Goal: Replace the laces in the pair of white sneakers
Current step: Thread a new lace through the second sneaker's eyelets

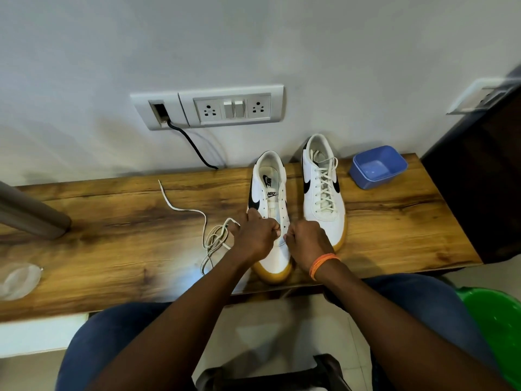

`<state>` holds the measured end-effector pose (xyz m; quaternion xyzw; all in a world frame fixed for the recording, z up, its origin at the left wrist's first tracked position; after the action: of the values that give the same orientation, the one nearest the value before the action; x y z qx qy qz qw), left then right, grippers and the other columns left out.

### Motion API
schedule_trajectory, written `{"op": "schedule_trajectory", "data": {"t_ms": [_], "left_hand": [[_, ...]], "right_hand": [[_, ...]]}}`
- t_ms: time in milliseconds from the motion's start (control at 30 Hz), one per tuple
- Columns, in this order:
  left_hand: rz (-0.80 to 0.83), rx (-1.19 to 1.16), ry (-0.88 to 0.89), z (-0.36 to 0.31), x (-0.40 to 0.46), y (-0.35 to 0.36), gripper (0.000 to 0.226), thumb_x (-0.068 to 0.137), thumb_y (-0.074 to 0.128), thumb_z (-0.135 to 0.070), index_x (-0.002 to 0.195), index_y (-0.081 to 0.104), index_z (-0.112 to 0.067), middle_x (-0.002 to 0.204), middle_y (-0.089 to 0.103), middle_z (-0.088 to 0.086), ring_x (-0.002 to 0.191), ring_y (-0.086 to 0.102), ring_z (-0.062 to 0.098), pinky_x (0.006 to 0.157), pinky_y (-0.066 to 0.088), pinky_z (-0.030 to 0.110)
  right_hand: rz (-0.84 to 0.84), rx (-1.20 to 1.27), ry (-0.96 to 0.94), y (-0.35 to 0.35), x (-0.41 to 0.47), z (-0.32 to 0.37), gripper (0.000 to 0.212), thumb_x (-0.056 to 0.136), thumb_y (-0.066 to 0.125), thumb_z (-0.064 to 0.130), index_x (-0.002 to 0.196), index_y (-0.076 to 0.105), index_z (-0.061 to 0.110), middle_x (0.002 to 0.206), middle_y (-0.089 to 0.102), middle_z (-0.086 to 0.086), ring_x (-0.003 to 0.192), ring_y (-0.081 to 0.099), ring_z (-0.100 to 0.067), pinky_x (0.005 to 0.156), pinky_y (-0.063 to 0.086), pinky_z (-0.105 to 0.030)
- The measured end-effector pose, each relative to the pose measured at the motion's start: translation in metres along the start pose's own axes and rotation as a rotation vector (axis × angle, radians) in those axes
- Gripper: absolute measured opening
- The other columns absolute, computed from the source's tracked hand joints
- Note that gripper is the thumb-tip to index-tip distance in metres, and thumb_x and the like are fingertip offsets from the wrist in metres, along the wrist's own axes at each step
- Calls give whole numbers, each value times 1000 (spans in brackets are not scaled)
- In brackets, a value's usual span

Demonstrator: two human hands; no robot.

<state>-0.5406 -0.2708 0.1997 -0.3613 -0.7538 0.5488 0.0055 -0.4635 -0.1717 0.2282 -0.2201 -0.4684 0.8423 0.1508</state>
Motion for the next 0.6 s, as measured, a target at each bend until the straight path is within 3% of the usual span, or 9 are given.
{"op": "schedule_trajectory", "data": {"t_ms": [67,133,200,300,367,467,600], "left_hand": [[-10,114,61,-6,-2,0,20,99,46,-32,112,62,-33,128,34,9,128,28,35,105,24,56],[-31,194,118,-9,-7,-3,20,99,46,-31,114,60,-31,128,34,8,126,28,36,105,24,56],[-48,230,160,-14,-10,-3,21,99,47,-30,115,60,-31,126,34,8,123,28,36,104,23,55],[-52,229,196,-19,-15,-4,22,100,46,-32,117,60,-30,124,33,7,121,25,34,104,21,53],[-53,218,190,-17,-14,-5,21,100,46,-33,115,60,-33,124,34,6,121,26,33,104,21,52],[-34,144,160,-13,-13,-8,19,99,48,-35,110,63,-36,123,35,4,123,28,31,102,22,52],[-12,34,100,-10,-13,-15,18,94,56,-43,104,70,-36,126,39,4,129,29,32,105,22,52]], "right_hand": [[54,34,22,1,-1,-2,16,92,58,25,81,59,13,93,67,-15,86,63,-33,67,45,-31],[108,57,26,-4,-3,-3,29,89,60,23,63,47,20,85,65,-13,83,63,-32,65,40,-28],[153,42,39,-13,-4,-10,33,86,61,18,57,45,22,78,64,-10,82,64,-30,65,45,-29],[225,111,120,-30,-4,-34,19,83,59,11,65,62,6,74,70,-17,72,69,-33,69,59,-38],[249,198,190,-44,-6,-52,16,85,60,5,71,63,-2,68,70,-22,64,69,-34,59,60,-37],[242,280,296,-67,-13,-78,14,88,60,-2,74,58,0,65,66,-22,53,66,-26,50,56,-30],[154,261,400,-93,-15,-119,11,88,59,-3,78,62,-6,68,67,-22,56,66,-29,56,58,-36]]}}
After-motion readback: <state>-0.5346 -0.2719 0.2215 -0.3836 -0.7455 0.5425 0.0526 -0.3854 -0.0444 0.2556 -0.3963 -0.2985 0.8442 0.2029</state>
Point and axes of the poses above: each hand's wrist, its own x-axis towards the middle knuckle, its own y-axis out of the palm, z = x × y, the point moved 9 cm from there along x, towards the middle knuckle
